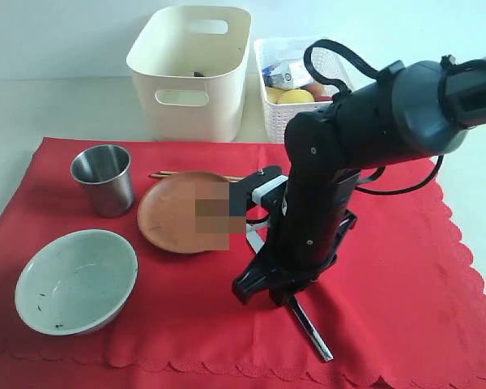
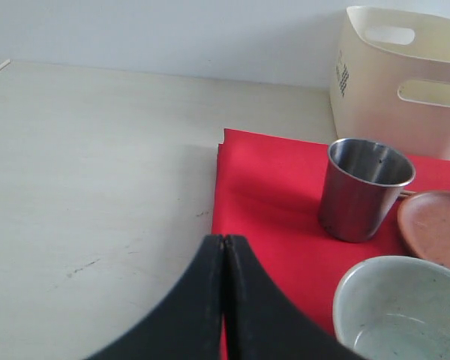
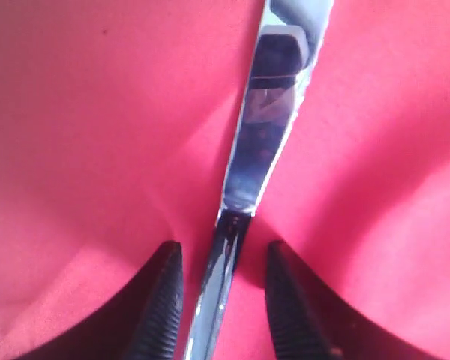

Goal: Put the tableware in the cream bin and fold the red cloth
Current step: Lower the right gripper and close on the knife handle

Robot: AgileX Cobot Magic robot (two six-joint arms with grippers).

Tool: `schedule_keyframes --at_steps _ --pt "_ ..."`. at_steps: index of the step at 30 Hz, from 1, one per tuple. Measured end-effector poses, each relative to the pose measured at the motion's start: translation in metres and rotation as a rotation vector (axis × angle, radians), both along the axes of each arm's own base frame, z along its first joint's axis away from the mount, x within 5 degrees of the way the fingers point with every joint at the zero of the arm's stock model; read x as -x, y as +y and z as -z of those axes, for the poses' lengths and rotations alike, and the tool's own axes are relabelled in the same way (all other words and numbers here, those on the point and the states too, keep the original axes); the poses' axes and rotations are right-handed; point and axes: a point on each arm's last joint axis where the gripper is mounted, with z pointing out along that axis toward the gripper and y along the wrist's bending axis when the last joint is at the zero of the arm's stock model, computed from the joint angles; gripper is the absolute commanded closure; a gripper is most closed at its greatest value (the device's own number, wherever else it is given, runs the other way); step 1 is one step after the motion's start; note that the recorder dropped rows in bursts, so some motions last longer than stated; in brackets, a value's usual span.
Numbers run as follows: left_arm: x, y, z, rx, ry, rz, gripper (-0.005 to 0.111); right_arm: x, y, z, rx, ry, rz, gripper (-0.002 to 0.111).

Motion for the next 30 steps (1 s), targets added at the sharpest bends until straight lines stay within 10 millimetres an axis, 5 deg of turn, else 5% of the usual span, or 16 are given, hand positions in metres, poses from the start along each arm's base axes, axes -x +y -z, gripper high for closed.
schedule_keyframes --at_steps 18,26,30 --pt "0.0 0.0 0.0 0.0 0.0 0.0 0.107 0.011 0.015 0.005 0.096 -0.072 0.0 0.072" --pt "0.0 0.0 0.0 0.0 0.0 0.0 0.107 0.012 0.016 0.007 0.107 -0.05 0.008 0.108" --pt "0.0 0.0 0.0 0.0 0.0 0.0 0.107 0.012 0.016 0.005 0.108 -0.054 0.005 0.108"
